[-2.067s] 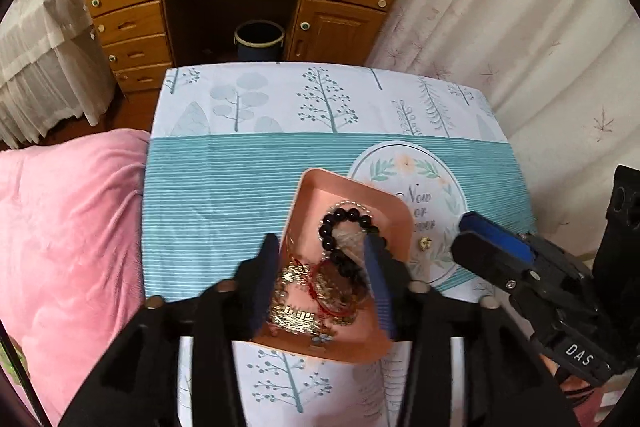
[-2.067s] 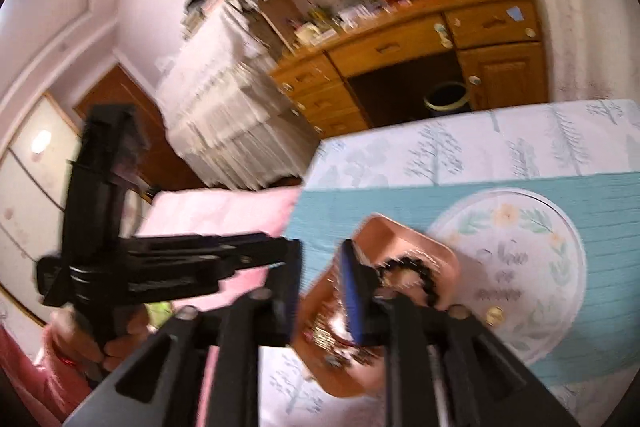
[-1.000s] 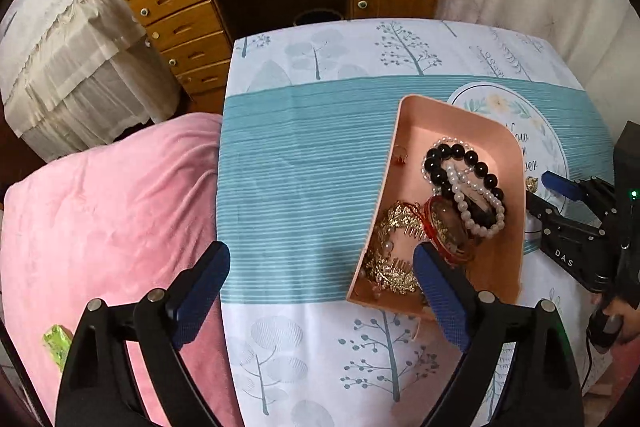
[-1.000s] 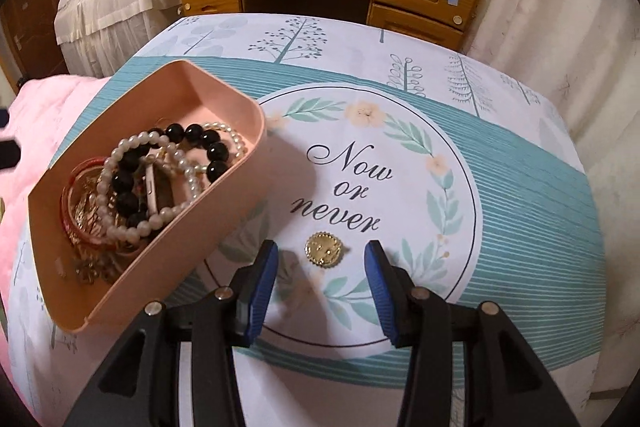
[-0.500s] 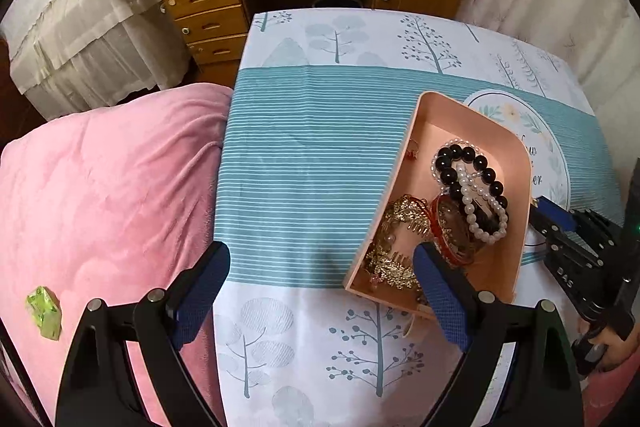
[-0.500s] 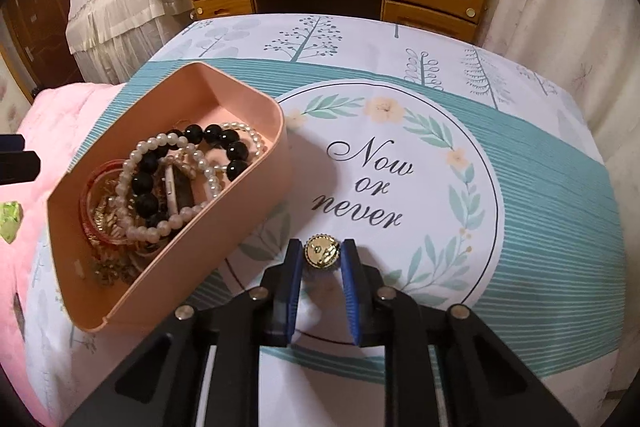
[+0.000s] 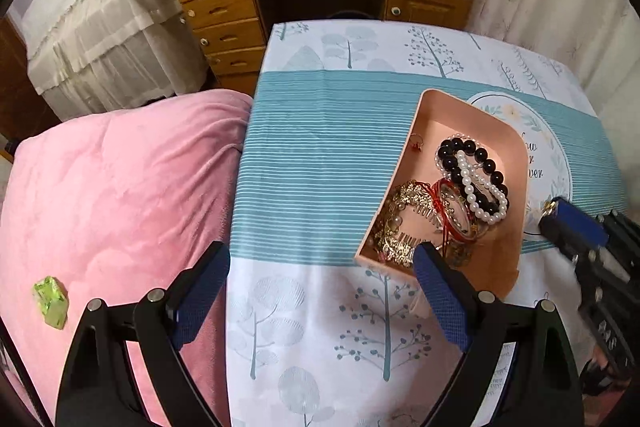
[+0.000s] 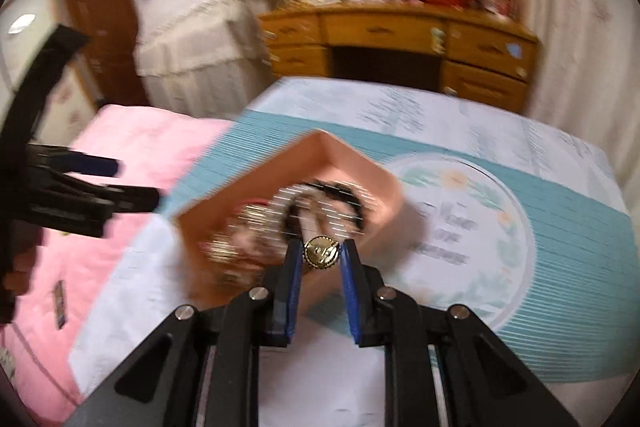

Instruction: Organize jewelry

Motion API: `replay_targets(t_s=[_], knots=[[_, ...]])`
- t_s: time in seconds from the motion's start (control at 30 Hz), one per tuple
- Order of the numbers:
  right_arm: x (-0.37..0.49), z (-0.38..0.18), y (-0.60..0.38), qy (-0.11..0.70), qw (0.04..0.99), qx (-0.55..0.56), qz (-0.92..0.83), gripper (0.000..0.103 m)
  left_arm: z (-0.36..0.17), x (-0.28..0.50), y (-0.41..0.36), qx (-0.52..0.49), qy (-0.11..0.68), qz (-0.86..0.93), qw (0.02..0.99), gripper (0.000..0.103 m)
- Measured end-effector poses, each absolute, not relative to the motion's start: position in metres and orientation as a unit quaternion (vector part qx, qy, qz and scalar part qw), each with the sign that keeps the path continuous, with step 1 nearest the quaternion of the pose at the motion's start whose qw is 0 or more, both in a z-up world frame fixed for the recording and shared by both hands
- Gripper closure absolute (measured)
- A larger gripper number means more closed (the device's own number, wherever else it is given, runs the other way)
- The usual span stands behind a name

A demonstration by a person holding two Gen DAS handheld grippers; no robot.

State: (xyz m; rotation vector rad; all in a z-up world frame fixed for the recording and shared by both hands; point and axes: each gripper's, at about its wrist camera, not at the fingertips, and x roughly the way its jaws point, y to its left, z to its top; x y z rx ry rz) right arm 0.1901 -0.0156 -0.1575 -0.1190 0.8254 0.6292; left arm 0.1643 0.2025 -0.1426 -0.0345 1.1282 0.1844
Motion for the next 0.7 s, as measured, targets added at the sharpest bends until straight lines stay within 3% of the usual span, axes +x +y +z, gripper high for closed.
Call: replay_targets(t_s=[0.1,0.13,0.17,0.3,0.37,0.4,0.47,0.53,0.7], knots=[[0.185,-0.161,0.003,0.415,0.849,-0.058,0.321,0.075,-0.120,0.141,0.195,0.010,0.495,0.127,0.860,0.011],[0.185,-0.165,0.009,0.438,0.839,-0.062,0.317,0.060,-0.111,0.133,0.193,0.016,0.484,0.144,0.863,0.011],[0.184,-0.166,0.012,0.451,0.833,-0.060,0.314,0.056,-0.103,0.125,0.191,0.021,0.474,0.159,0.866,0.011],[0.162,-0.150,0.001,0.454,0.830,-0.034,0.323,0.055,-0.074,0.086,0.171,0.039,0.452,0.172,0.875,0.011],[0.141,-0.138,-0.016,0.465,0.829,-0.031,0.310,0.049,-0.068,0.067,0.157,0.040,0.451,0.173,0.875,0.011],[0.128,-0.133,-0.026,0.465,0.830,-0.031,0.305,0.043,-0.066,0.058,0.149,0.038,0.451,0.169,0.876,0.011],[0.107,-0.125,-0.049,0.469,0.833,-0.034,0.291,0.017,-0.066,0.039,0.126,0.023,0.460,0.150,0.875,0.011],[0.079,-0.118,-0.080,0.475,0.839,-0.040,0.263,0.009,-0.066,0.024,0.105,0.008,0.472,0.120,0.873,0.011],[0.026,-0.110,-0.152,0.516,0.837,-0.020,0.179,0.009,-0.066,-0.001,0.047,-0.016,0.519,0.053,0.853,0.011]])
